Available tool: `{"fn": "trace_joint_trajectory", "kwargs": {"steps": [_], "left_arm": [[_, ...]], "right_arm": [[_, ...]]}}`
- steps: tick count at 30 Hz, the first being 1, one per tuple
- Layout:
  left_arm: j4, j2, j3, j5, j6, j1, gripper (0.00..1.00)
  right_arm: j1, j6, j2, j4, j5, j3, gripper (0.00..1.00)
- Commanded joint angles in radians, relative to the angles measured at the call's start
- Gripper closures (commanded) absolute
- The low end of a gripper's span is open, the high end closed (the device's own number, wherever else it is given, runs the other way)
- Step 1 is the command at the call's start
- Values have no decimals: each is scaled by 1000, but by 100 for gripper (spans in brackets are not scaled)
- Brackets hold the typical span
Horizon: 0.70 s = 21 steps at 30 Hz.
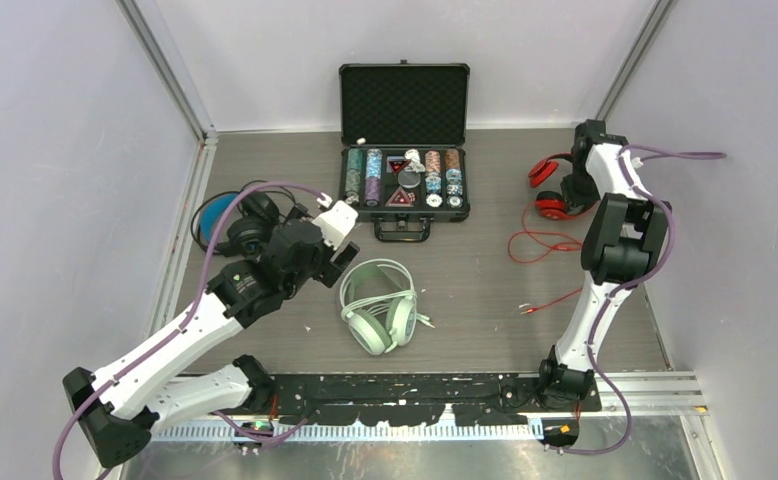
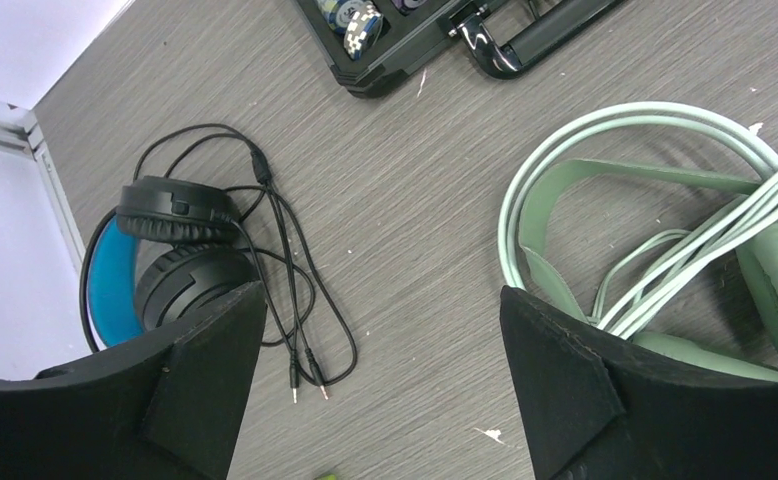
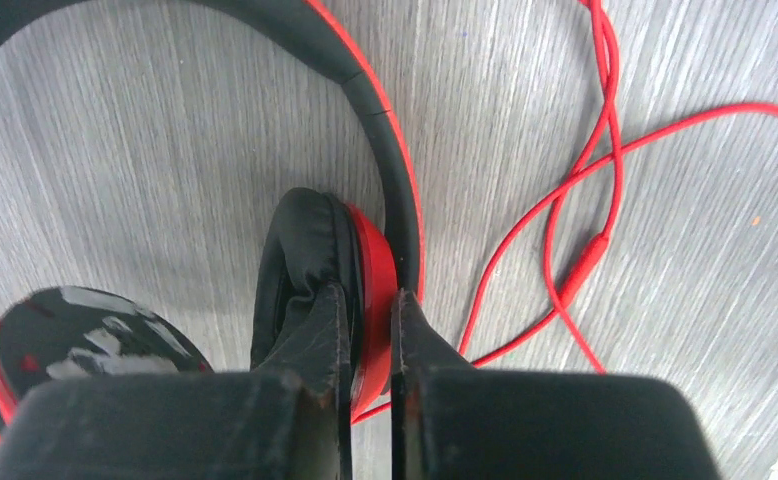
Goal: Wrap the headphones
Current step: Pick up the headphones from the center of the board.
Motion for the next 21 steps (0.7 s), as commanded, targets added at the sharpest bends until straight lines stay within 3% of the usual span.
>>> {"fn": "trace_joint_trajectory", "kwargs": {"steps": [1,11,16,21], "left_arm": [[35,15,38,-46,-61,-3,12],[-31,112,149,-55,-123,5,16],[-45,136,189,-14,-201,19,16],[-185,253,382,-9,-306,40,16]], "right_arm": [[-4,-171,-130,113,73,-52,99],[10,-412,-283,174,40,-109,100],[22,-593,-360,250,-82,-181,100],[87,-718,-479,334,-118,-273,100]]}}
